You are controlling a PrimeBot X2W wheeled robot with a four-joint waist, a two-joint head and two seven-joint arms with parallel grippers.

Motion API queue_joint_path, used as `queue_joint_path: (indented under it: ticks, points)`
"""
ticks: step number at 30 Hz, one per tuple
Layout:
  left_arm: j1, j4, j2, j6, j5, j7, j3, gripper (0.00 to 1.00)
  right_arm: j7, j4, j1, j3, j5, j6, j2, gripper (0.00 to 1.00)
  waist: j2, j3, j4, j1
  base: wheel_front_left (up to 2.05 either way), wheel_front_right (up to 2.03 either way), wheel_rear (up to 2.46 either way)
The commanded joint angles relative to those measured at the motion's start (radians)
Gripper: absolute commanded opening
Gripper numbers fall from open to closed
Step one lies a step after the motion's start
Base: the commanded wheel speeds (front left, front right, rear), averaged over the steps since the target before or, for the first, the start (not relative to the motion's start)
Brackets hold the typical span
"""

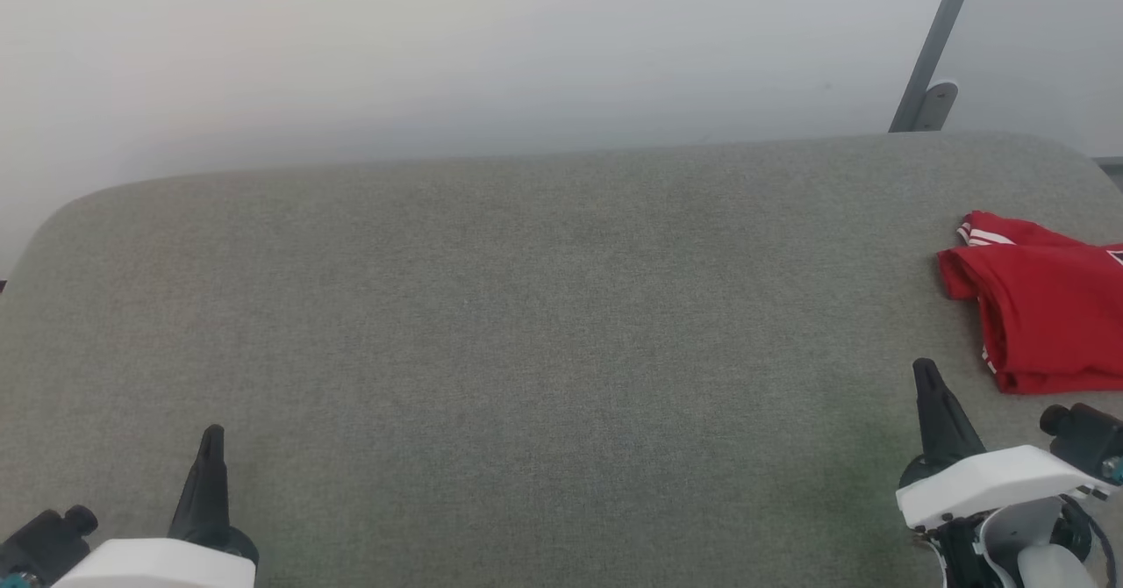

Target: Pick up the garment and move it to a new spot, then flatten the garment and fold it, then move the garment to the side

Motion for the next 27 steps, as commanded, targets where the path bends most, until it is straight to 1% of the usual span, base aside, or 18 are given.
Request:
queue_joint_path:
  ticks: [1,27]
  points:
    - [-0.033,-0.01,0.006,-0.001,-0.022,0.009,0.002,0.0,0.006,-0.019,-0.012,-0.005,0.033,0.0,-0.002,0.0,0.0,0.0,0.0,0.0,0.0,0.0,0.0]
    - [-0.076,0.002,-0.046,-0.001,-0.272,0.092,-0.006,0.0,0.091,-0.045,-0.007,-0.019,0.373,0.0,0.017,0.0,0.0,0.0,0.006,0.0,0.0,0.0,0.0]
